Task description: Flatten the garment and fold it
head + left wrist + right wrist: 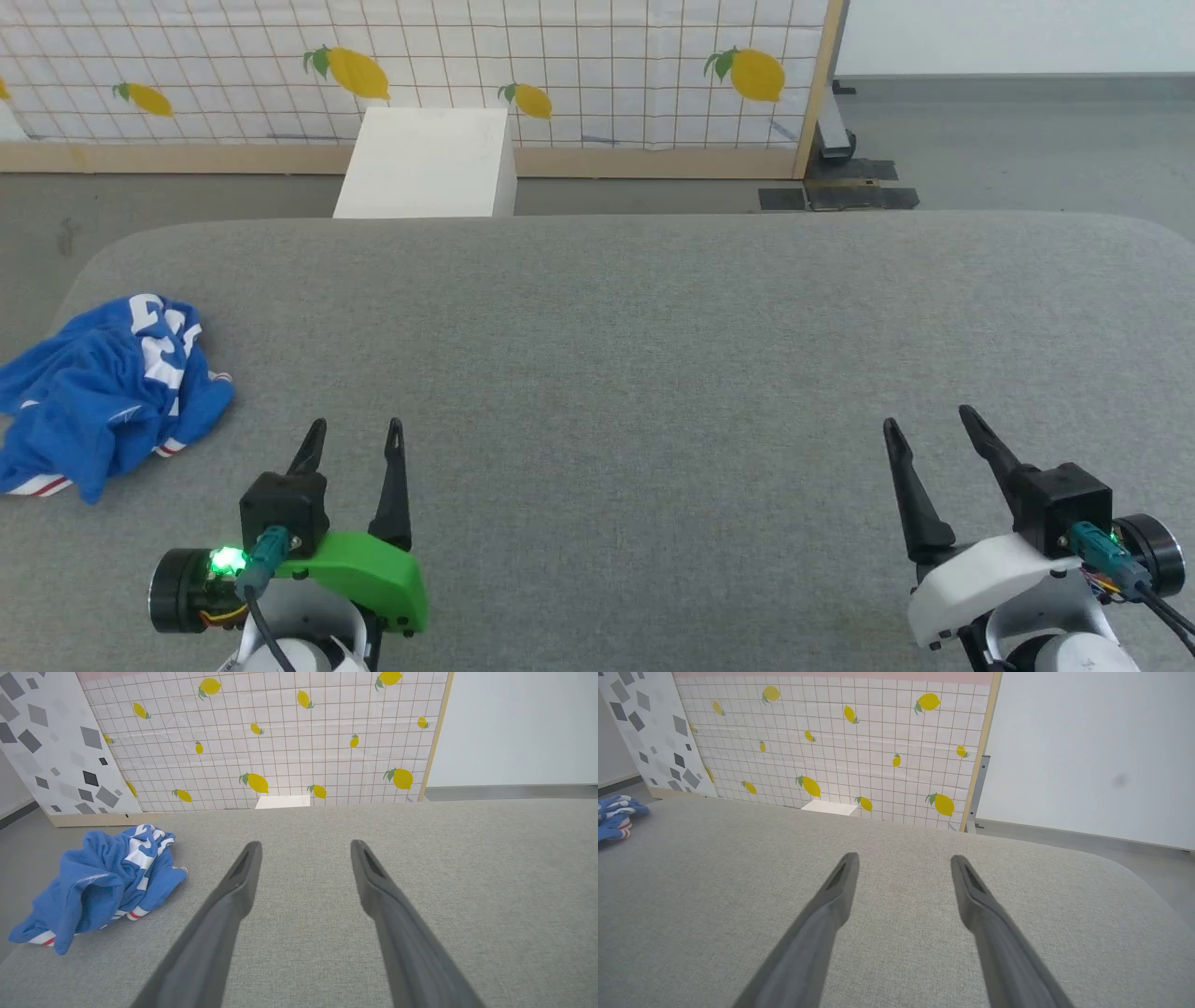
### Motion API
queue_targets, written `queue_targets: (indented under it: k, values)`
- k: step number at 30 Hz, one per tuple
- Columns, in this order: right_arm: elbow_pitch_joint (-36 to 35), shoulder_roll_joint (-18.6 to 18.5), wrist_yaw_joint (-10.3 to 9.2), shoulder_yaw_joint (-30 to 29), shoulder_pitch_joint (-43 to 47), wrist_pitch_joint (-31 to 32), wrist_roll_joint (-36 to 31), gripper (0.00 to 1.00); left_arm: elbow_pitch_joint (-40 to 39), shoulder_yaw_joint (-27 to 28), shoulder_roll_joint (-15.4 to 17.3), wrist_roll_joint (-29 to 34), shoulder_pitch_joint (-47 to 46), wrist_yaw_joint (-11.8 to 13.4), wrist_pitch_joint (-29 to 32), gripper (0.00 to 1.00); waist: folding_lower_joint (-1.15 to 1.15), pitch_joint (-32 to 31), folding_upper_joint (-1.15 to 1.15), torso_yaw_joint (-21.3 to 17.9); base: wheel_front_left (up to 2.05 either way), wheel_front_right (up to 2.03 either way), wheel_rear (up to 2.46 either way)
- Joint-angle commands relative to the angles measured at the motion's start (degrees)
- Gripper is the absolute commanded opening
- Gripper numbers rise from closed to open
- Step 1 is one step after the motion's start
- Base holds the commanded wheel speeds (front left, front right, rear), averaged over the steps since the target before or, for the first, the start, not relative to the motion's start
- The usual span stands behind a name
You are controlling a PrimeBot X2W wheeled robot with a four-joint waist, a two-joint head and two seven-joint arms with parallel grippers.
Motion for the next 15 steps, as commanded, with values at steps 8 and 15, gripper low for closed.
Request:
queue_targets:
  k: [8, 15]
  values:
    - [0.61, 0.03, -0.01, -0.17, -0.22, -1.23, 1.02, 1.0, 0.83, 0.05, 0.2, -0.99, -0.19, 1.1, -1.52, 1.0, 0.0, 0.16, 0.0, 2.49, 0.0, 0.0, 0.0]
    - [0.83, 0.04, -0.02, -0.15, -0.36, -1.83, 1.47, 1.0, 1.24, 0.11, 0.3, -1.65, -0.23, 1.63, -2.38, 1.0, 0.0, 0.32, 0.0, 5.18, 0.0, 0.0, 0.0]
